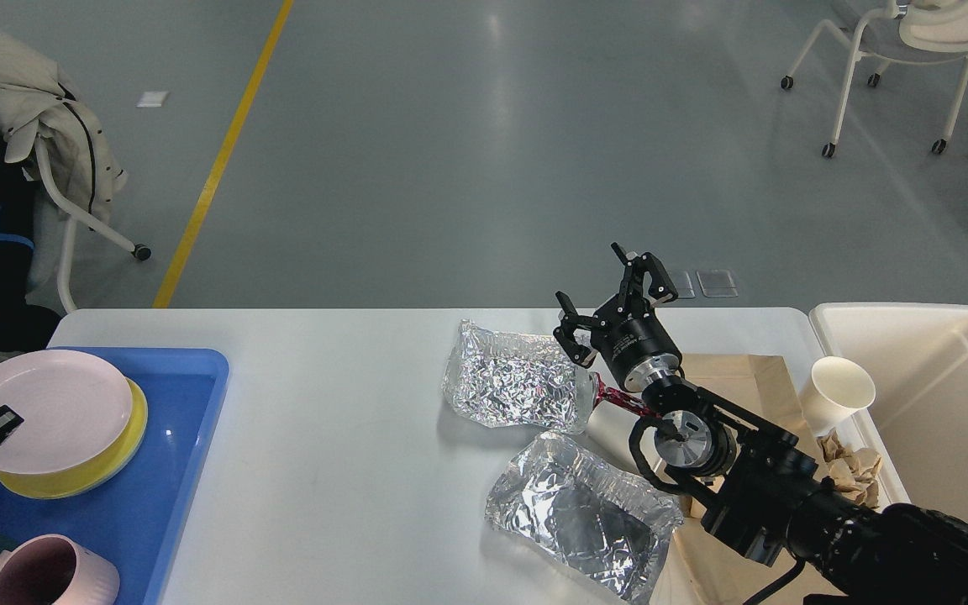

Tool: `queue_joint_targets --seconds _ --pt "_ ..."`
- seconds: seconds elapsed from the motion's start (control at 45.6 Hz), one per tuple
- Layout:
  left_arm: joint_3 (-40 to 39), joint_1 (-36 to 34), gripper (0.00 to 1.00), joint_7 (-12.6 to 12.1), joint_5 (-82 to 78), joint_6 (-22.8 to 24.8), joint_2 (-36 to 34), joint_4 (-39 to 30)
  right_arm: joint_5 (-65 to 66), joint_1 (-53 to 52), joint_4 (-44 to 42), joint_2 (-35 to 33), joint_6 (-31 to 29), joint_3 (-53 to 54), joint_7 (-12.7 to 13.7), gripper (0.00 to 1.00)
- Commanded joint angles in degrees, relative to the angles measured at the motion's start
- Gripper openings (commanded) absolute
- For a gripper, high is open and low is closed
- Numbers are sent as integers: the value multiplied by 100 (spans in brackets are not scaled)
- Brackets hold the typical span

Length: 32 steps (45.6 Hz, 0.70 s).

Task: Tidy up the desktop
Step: 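Lift the pink plate and stack it on the yellow plate, then open the left gripper and raise it off the plates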

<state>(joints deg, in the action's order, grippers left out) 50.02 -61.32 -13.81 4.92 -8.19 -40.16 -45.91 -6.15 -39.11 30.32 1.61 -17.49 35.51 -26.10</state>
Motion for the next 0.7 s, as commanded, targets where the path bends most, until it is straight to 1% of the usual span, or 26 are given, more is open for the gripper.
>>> queue_joint_targets --seconds 0.0,0.153,0.197,0.263,0.372,0.438,0.482,0.548,0.679 --pt "-27 58 1 1 9 -7 122 3 0 0 0 -2 0 0 0 100" --pt "-27 50 6 1 9 -7 122 3 0 0 0 -3 0 0 0 100" --pt "-27 50 8 1 9 -7 122 12 0 0 0 -3 0 0 0 100" --pt "-27 41 23 1 9 -7 122 12 0 0 0 -3 0 0 0 100" --pt "-36 23 61 1 0 -16 122 12 -9 0 0 -3 0 0 0 100" --pt "-36 15 78 1 0 -7 122 12 -9 -9 0 -3 0 0 0 100" --pt "-36 15 86 1 0 1 113 3 0 0 0 -2 0 0 0 100" --pt "-36 15 93 1 0 28 113 3 0 0 0 -2 0 0 0 100" --pt "-27 23 95 -34 0 72 131 -59 -9 0 0 -2 0 0 0 100"
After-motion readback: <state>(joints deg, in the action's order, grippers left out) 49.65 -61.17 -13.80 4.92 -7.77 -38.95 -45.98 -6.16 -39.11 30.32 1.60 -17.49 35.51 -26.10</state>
